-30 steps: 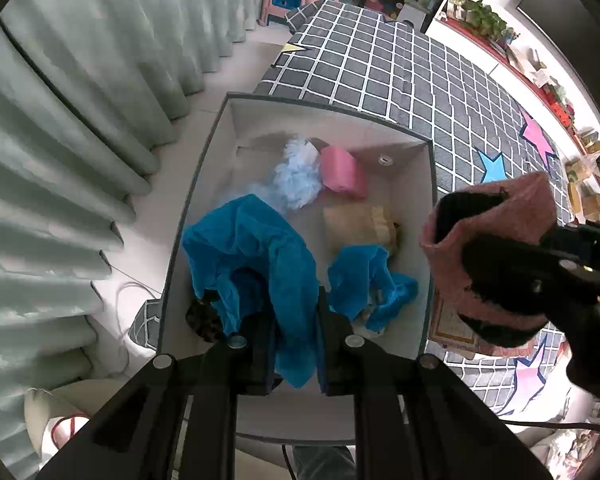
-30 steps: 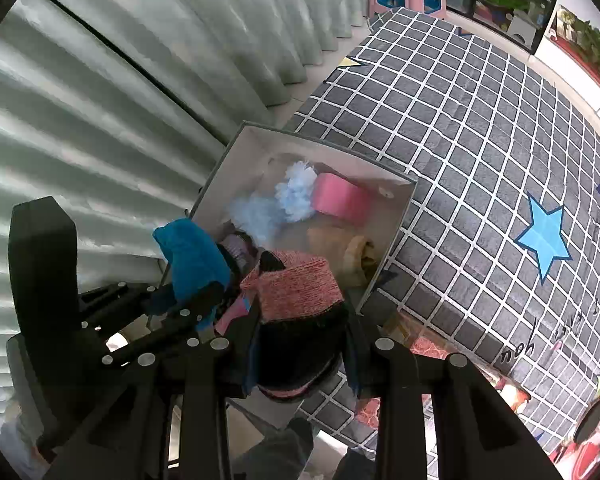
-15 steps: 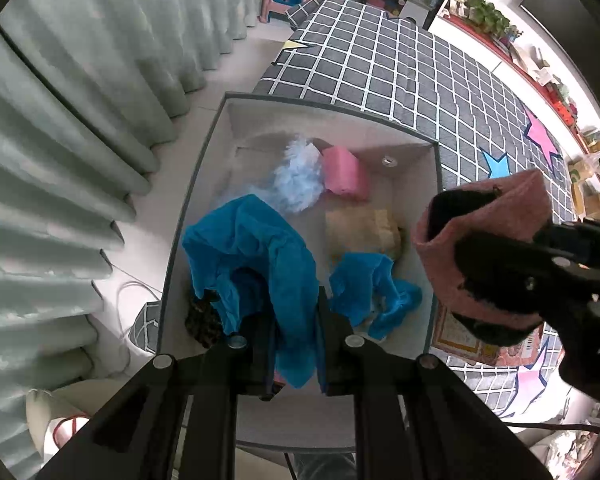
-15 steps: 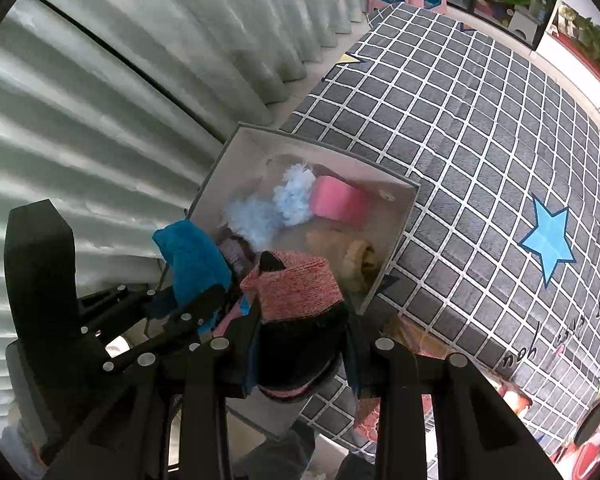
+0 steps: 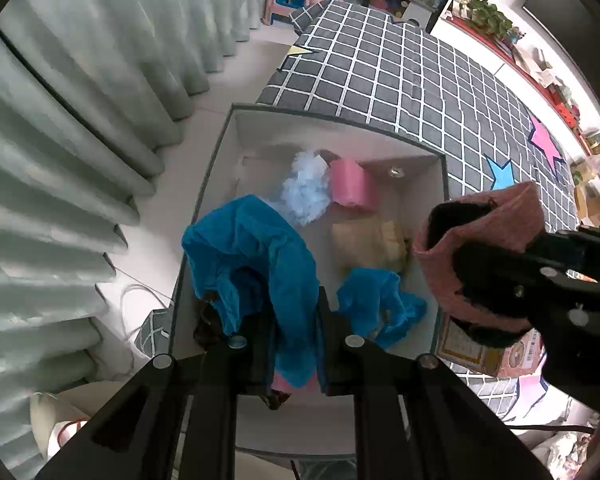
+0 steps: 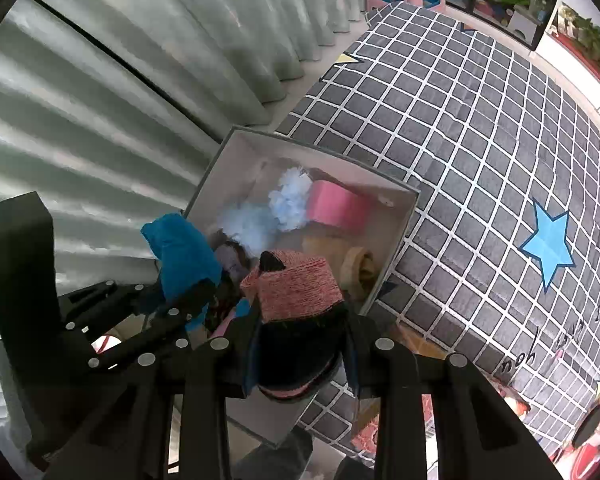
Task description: Organize soft objects
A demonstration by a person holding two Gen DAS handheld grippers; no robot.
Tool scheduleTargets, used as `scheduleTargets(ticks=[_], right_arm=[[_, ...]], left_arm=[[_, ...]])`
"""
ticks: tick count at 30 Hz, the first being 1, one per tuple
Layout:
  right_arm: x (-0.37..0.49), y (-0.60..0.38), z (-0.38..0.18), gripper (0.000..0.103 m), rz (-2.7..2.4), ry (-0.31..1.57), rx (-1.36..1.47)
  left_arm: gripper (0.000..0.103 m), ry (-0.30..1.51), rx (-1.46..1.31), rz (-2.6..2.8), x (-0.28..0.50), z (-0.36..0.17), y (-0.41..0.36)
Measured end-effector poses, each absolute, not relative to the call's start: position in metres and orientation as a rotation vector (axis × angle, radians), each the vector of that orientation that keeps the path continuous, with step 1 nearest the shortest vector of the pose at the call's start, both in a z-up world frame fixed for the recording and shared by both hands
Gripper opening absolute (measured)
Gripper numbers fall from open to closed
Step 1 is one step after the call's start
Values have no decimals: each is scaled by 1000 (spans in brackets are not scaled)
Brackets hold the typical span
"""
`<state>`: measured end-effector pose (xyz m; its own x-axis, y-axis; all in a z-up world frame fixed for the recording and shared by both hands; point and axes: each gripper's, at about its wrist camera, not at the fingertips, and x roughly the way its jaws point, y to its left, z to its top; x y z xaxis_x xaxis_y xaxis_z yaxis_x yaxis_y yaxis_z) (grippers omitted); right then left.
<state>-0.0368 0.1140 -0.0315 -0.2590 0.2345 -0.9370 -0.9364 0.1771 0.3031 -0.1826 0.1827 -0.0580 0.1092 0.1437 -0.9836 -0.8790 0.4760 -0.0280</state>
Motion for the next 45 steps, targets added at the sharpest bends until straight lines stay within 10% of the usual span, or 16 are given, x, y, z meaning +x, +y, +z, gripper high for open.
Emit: scheduleTargets(ticks=[45], right_arm=[[-36,123,-42,34,1345,1353,-766]], left_arm=[[17,1254,-758,875,-180,-64,186]])
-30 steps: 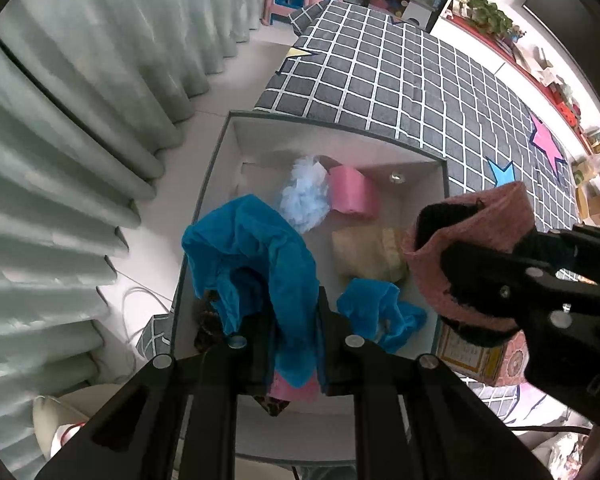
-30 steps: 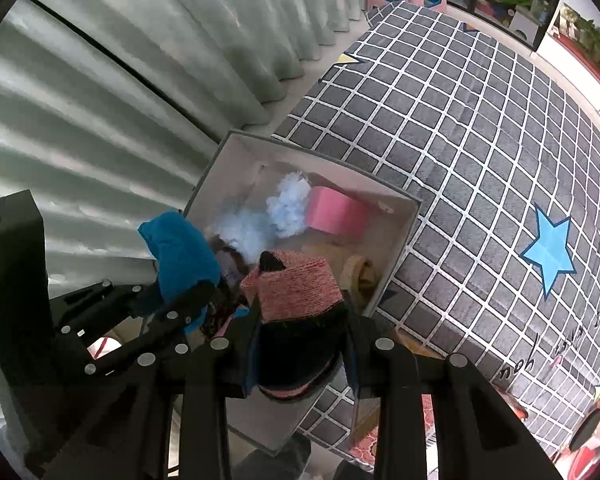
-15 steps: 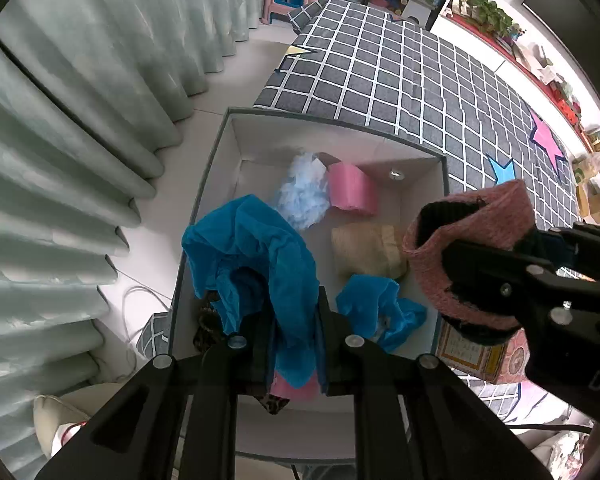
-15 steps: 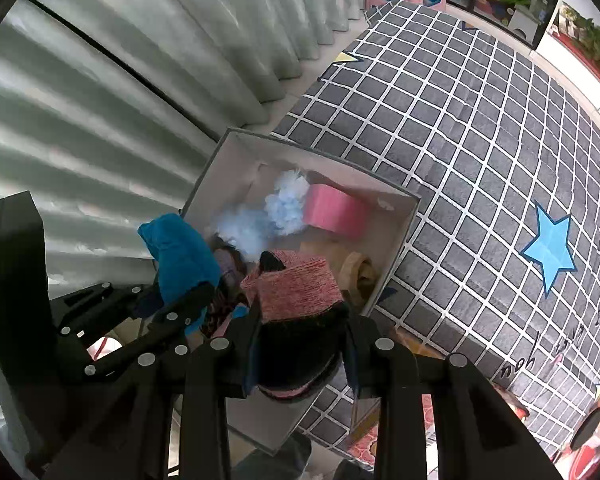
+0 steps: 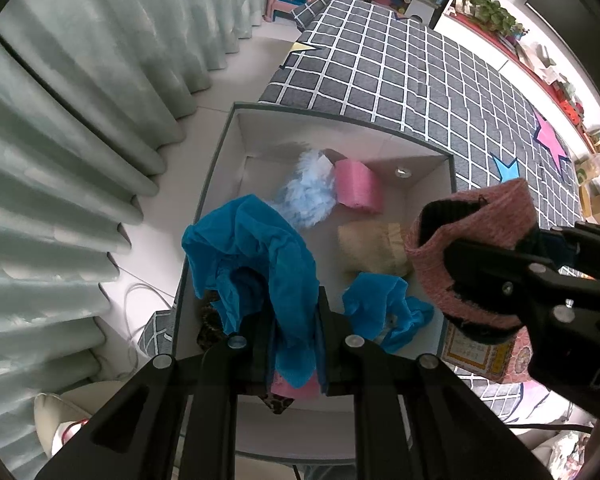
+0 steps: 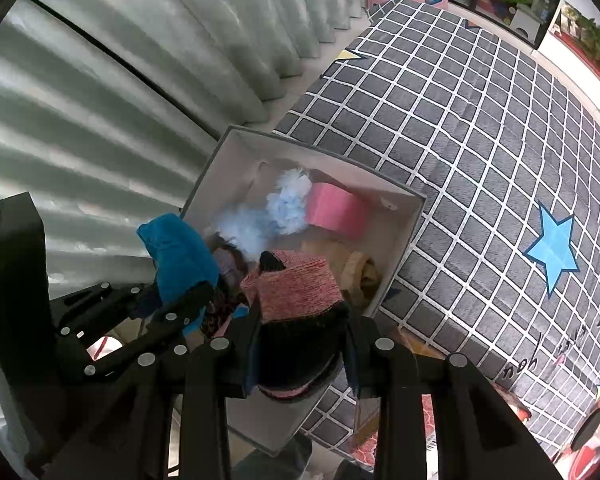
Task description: Organize soft objects
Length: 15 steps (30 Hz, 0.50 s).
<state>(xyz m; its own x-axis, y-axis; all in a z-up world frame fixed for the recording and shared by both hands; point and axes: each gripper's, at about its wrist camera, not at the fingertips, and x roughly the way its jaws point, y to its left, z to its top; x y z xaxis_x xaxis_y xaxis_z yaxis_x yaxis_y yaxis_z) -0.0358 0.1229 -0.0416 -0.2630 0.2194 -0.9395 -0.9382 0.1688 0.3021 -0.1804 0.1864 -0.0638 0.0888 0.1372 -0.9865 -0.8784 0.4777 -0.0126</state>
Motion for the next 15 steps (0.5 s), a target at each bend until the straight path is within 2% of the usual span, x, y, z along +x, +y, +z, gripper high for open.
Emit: scheduleTargets(ticks=[15], right_arm=[[-36,125,-45,34,1346,1362,-769]], left_arm=[[17,1259,-761,875,-180,-65,187]])
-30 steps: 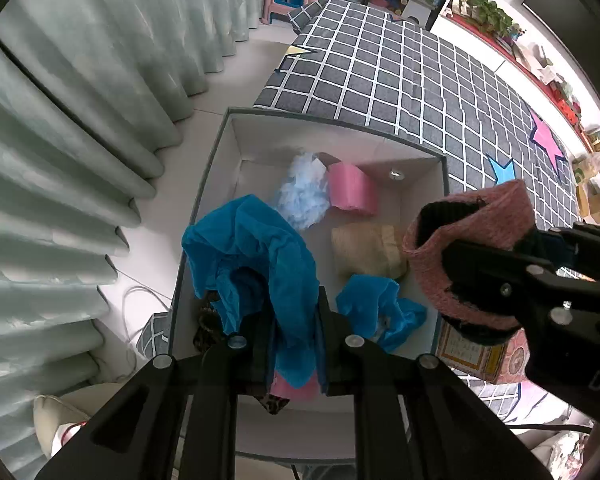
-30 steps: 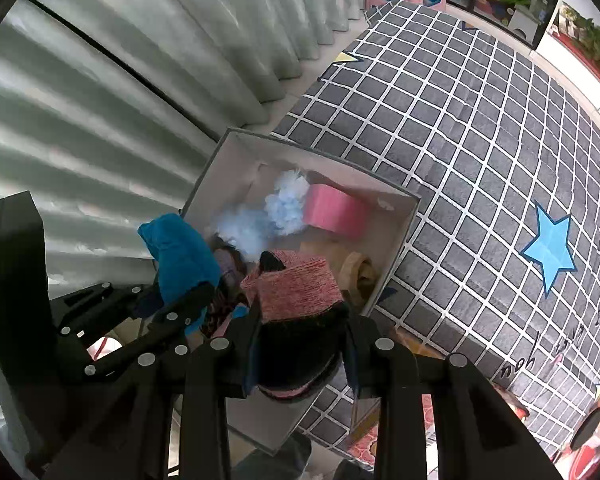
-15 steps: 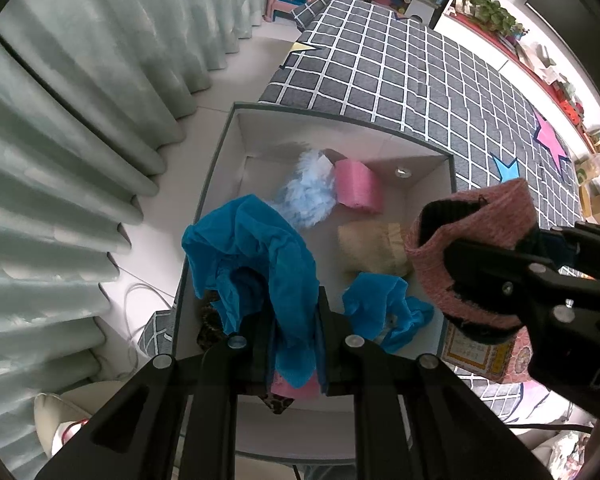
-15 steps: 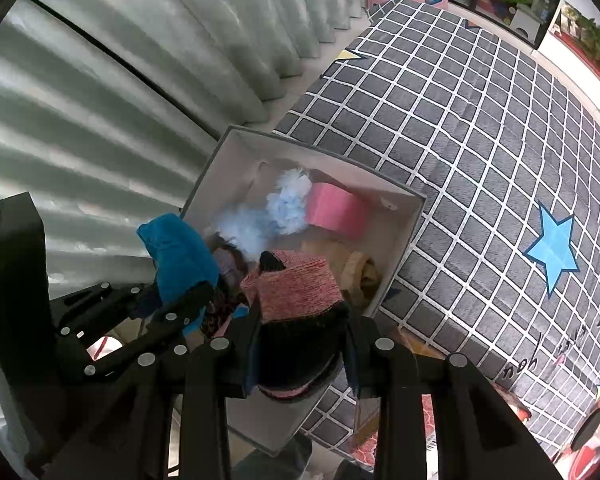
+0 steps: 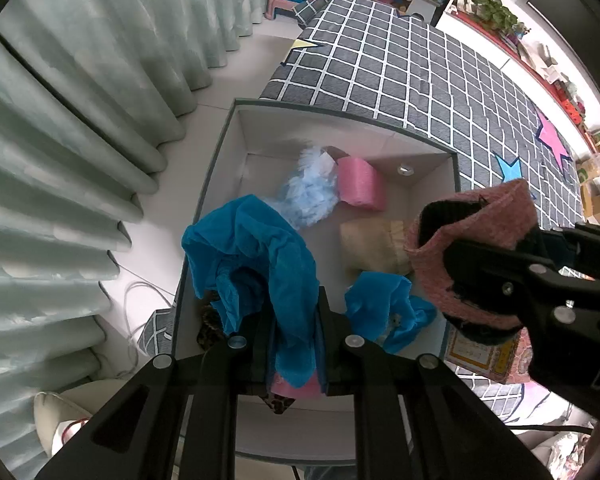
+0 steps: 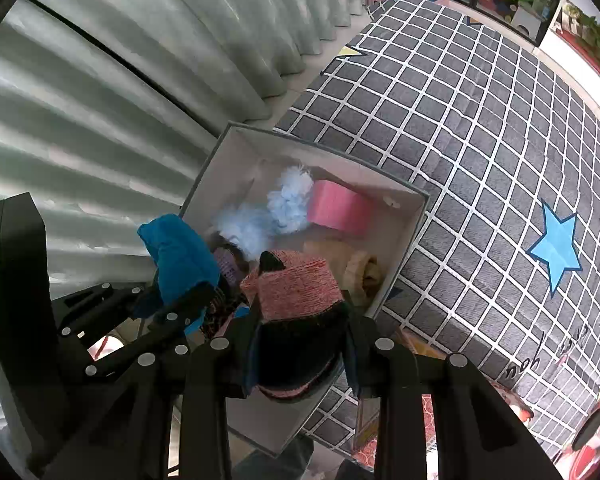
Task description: Organize soft objects
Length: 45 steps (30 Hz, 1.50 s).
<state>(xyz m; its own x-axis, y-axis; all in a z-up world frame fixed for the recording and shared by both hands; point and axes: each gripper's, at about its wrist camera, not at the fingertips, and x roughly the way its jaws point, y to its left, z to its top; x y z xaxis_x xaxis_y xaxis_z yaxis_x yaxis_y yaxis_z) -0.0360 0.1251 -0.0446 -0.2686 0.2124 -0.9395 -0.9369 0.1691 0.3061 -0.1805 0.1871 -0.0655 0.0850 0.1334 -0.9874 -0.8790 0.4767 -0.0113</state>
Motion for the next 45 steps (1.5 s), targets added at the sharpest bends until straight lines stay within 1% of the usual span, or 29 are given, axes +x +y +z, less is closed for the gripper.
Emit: scheduleTargets(ticks=[45], right_arm=[[-35,128,-52,34,1340,1378,-779]], left_arm=[[17,1291,-772,873,-183,-76,186]])
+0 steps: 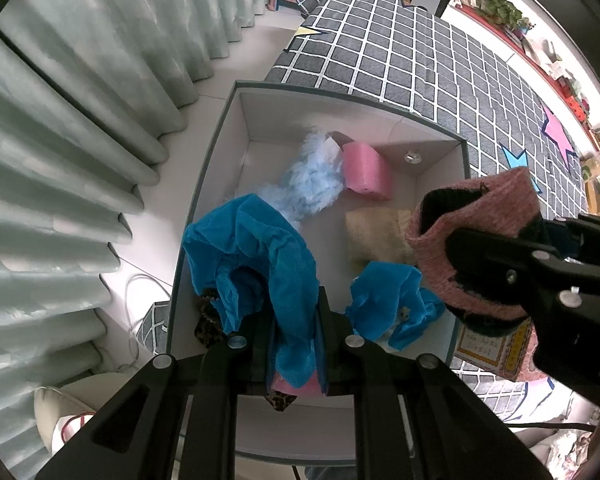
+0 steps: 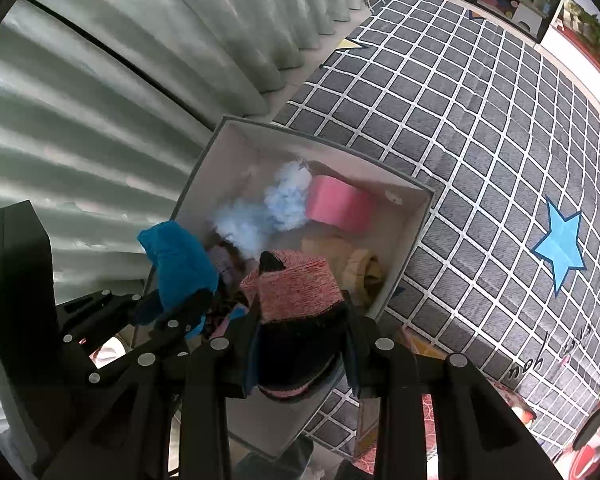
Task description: Organize soft objects
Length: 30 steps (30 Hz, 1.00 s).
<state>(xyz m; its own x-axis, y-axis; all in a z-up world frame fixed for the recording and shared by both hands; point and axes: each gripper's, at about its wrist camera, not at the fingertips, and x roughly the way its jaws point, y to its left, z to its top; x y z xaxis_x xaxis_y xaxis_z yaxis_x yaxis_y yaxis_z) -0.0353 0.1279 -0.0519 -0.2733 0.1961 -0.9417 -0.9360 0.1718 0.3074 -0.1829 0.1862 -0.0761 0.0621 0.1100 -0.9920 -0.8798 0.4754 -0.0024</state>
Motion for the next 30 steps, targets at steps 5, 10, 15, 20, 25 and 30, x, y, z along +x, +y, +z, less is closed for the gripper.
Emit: scheduleTargets(ticks=[5,10,15,20,25,30], right_arm=[[-35,129,-52,34,1338,1378,-780],[-35,130,-52,34,1337,1379,-781],[-35,130,-53,34,1337,1380,-782],[-35,132,-54,34,1334,1382,-782],[-34,133,-55,34,1330,1381,-782],[-34,134,-59,34,1326,1385,-785]], left_arm=[[17,1291,-773,874,-183,-76,186],[17,1292,-774,873,-183,-77,186],[17,1298,-775,875,-183,-78,187],[17,1303,-778,875,-181,-80,188],[17,1307,-781,874,-180,-81,188],[17,1307,-780,874,-180,-81,189]])
